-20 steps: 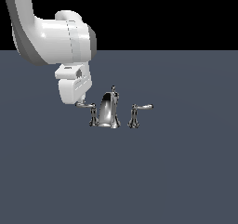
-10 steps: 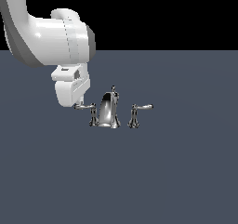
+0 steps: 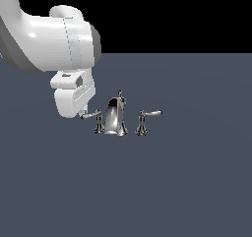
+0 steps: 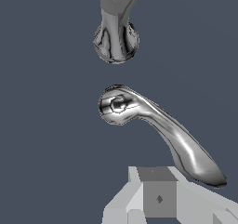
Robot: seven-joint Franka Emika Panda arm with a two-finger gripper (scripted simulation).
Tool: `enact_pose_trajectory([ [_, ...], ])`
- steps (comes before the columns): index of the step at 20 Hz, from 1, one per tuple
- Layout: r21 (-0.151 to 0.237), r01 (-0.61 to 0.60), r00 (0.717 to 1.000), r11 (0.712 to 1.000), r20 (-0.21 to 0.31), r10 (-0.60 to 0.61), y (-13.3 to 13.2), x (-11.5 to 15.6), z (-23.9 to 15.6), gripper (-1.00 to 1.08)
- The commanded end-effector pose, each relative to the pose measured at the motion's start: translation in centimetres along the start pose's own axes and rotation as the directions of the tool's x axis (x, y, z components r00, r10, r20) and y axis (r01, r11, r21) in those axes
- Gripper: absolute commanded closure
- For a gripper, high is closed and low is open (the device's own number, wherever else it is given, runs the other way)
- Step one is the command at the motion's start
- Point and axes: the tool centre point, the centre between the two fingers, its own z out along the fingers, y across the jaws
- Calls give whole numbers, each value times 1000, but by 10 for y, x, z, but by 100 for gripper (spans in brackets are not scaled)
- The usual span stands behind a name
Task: Turn on the faucet by rotating a designated handle.
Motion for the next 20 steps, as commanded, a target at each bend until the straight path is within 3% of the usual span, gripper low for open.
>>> enact_pose_trajectory([
  [1,-12,2,1000,1000,-6,-2,14,2,0,108],
  [6,-11,23,1000,1000,-3,-23,20,1,0,108],
  [20,-14,1,1000,1000,-6,-1,43,49,-1,108],
])
